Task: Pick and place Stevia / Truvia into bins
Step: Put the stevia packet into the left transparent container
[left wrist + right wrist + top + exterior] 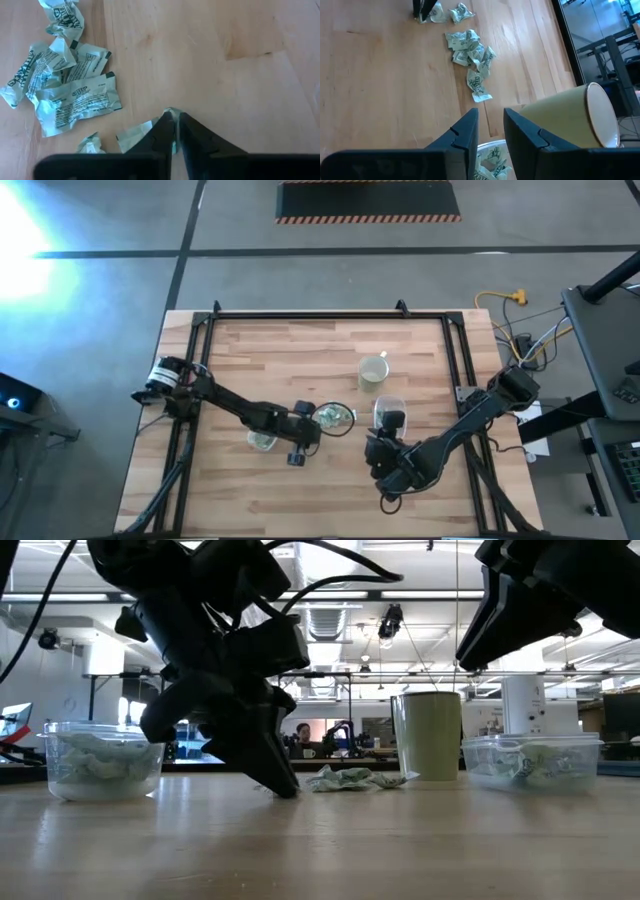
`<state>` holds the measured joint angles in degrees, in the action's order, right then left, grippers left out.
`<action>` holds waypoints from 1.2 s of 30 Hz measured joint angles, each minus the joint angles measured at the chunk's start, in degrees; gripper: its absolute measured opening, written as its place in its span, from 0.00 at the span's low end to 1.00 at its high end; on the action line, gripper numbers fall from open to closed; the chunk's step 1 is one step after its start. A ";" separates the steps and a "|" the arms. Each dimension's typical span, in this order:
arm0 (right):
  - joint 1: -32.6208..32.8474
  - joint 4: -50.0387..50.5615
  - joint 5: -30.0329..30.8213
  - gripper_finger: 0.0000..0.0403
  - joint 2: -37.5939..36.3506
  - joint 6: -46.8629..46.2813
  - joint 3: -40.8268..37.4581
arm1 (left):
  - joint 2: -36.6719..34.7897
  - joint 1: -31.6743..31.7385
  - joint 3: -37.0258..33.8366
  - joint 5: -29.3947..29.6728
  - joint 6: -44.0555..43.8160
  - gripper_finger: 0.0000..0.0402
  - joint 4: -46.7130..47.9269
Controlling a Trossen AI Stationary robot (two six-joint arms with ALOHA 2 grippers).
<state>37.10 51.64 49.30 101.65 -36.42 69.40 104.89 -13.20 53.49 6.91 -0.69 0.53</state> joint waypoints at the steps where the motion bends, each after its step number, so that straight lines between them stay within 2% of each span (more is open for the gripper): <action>1: 0.00 -0.02 0.00 0.20 0.00 0.00 -0.09 | -0.13 0.02 -0.01 0.07 0.09 0.02 0.09; 11: 0.02 -0.18 -0.01 0.19 0.02 -0.02 -0.56 | -5.51 -1.57 -0.28 1.85 0.13 0.00 1.63; 20: 0.00 -0.48 -0.09 0.18 0.04 -0.02 -1.53 | -15.12 -7.32 -0.39 11.96 -0.74 0.00 10.13; 25: 0.01 -1.00 -0.31 0.18 0.04 -0.22 -2.30 | -20.04 -11.39 -0.50 17.75 -7.26 0.00 19.94; 32: 0.01 -1.29 -0.46 0.17 0.04 -0.66 -2.84 | -23.64 -16.08 -1.40 19.12 -19.88 0.00 33.45; 36: 0.00 -1.38 -0.46 0.18 0.04 -0.67 -2.90 | -24.20 -17.27 -3.26 18.85 -23.03 0.00 34.66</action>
<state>37.10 50.26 48.84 101.69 -37.10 66.50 80.68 -30.48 50.24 25.76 -23.72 35.19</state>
